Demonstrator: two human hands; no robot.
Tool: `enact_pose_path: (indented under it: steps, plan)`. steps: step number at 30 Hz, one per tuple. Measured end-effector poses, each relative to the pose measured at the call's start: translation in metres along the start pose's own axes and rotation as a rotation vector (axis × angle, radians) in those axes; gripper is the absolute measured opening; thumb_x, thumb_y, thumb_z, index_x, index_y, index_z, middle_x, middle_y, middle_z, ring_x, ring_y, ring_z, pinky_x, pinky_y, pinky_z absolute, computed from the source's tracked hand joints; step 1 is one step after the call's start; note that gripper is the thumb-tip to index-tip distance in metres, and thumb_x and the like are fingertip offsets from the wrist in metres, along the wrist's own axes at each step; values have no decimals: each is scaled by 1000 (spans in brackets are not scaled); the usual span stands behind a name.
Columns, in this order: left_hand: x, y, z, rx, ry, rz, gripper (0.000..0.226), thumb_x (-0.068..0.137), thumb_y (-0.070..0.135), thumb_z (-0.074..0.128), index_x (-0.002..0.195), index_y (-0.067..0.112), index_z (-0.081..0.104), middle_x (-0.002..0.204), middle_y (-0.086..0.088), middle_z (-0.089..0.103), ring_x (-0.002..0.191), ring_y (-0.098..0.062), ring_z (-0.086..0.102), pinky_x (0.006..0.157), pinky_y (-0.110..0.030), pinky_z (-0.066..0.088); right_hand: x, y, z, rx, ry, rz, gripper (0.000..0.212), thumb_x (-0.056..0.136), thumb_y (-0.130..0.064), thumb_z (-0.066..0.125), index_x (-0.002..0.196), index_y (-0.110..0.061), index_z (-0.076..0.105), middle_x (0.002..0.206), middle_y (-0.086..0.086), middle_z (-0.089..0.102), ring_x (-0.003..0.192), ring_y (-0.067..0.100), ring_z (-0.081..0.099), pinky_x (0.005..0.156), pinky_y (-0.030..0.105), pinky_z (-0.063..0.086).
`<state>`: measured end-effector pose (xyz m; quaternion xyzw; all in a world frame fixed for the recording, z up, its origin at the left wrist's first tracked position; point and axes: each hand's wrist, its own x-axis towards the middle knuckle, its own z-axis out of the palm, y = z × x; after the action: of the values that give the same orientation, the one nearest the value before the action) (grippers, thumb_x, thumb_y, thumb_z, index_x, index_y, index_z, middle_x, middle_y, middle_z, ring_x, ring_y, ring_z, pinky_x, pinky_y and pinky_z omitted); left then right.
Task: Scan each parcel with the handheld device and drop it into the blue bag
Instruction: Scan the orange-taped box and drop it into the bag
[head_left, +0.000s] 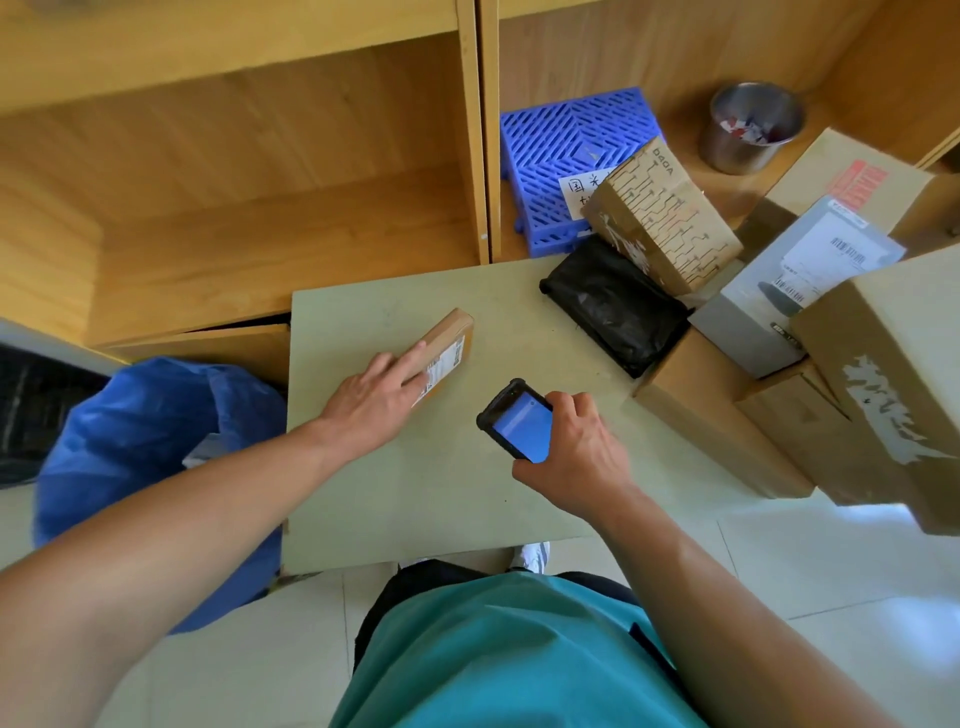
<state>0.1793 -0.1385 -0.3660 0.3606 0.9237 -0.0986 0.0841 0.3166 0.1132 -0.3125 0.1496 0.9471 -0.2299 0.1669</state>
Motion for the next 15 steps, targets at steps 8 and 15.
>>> enact_pose_path:
  steps: [8,15]
  plan:
    - [-36,-16,-1,-86,93,-51,48,85,7,69,132,9,61,163,-11,31,111,-36,45,50,-41,54,10,-8,17,-67,-83,100,76,70,-55,73,128,-17,42,109,1,39,95,26,50,83,44,52]
    - [-75,-42,6,-91,93,-97,49,89,11,69,137,8,59,164,-11,26,116,-35,44,51,-40,55,11,-46,30,-131,-127,74,74,70,-55,74,125,-18,41,109,1,40,95,26,50,83,44,51]
